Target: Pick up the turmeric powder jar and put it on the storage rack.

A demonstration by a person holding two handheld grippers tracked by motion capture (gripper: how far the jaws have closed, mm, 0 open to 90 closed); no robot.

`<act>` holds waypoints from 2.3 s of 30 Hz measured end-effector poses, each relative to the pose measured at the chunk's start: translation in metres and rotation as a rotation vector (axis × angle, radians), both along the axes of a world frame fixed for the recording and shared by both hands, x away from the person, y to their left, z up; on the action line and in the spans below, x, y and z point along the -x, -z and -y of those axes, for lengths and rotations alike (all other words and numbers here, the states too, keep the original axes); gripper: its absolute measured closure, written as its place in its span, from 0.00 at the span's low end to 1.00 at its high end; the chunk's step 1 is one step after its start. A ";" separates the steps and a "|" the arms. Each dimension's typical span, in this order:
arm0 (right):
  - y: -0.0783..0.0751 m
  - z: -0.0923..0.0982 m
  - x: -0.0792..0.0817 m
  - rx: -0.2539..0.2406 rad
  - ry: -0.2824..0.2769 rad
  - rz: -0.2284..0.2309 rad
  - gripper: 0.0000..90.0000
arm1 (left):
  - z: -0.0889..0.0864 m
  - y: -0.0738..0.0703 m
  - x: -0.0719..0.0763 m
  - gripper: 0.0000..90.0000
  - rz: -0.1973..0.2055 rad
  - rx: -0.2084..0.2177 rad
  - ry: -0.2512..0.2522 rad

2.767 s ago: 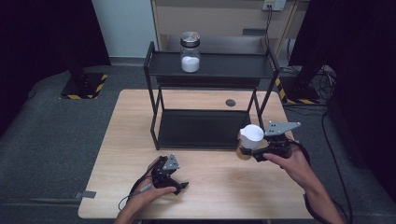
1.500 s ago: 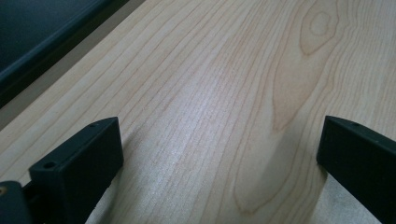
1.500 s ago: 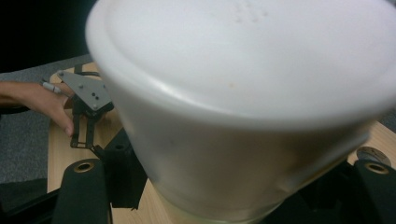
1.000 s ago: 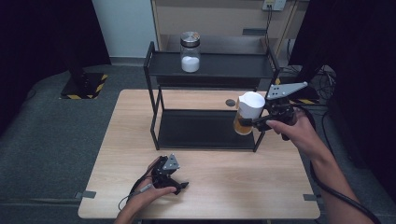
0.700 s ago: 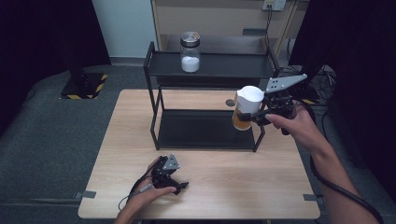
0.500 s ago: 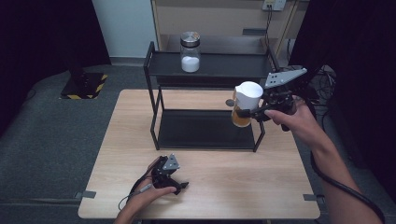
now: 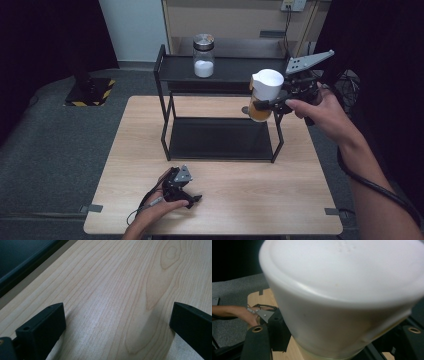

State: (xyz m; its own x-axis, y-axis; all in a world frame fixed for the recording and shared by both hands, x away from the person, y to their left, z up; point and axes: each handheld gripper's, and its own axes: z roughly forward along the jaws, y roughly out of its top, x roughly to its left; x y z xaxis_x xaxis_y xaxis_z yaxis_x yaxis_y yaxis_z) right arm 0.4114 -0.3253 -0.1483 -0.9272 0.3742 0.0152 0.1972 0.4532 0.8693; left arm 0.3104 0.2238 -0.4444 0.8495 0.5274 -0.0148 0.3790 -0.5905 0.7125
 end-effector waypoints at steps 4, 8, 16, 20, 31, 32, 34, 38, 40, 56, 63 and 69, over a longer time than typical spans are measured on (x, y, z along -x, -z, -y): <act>-0.012 -0.001 -0.003 -0.002 0.006 0.006 0.35 | 0.000 0.000 0.000 0.00 0.000 0.000 0.000; -0.022 -0.003 -0.006 0.003 0.013 0.013 0.35 | 0.000 0.000 0.000 0.00 0.000 0.000 0.000; -0.041 -0.010 -0.015 0.004 0.027 0.034 0.35 | 0.000 0.000 0.000 0.00 -0.001 0.000 0.000; -0.047 -0.015 -0.023 0.009 0.044 0.044 0.35 | 0.000 0.000 0.000 0.00 0.000 -0.003 0.003; -0.052 -0.026 -0.053 0.015 0.104 0.061 0.35 | 0.000 0.000 0.001 0.00 0.002 -0.004 0.000; -0.051 -0.028 -0.055 0.014 0.111 0.062 0.35 | 0.000 0.000 0.001 0.00 0.002 -0.005 -0.001; -0.049 -0.031 -0.060 0.015 0.122 0.064 0.35 | 0.000 -0.001 0.000 0.00 0.002 -0.005 0.000; -0.047 -0.038 -0.070 0.029 0.133 0.063 0.35 | 0.000 -0.001 0.000 0.00 0.002 -0.005 0.001; -0.047 -0.042 -0.074 0.035 0.137 0.060 0.35 | 0.000 0.000 0.000 0.00 0.002 -0.004 0.000; -0.035 -0.055 -0.092 0.052 0.157 0.041 0.35 | 0.000 0.000 0.000 0.00 0.001 -0.003 -0.001; -0.034 -0.054 -0.094 0.061 0.160 0.037 0.35 | 0.000 0.000 0.000 0.00 0.001 -0.003 -0.001; -0.030 -0.051 -0.094 0.042 0.166 0.037 0.35 | 0.000 0.000 0.000 0.00 0.003 -0.004 0.000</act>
State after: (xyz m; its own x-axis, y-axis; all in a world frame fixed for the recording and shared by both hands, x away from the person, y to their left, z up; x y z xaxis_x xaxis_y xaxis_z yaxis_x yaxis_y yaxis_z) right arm 0.5050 -0.2741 -0.1184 -0.8522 0.5219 -0.0365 0.2406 0.4530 0.8584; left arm 0.3099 0.2237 -0.4441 0.8494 0.5276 -0.0101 0.3772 -0.5936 0.7109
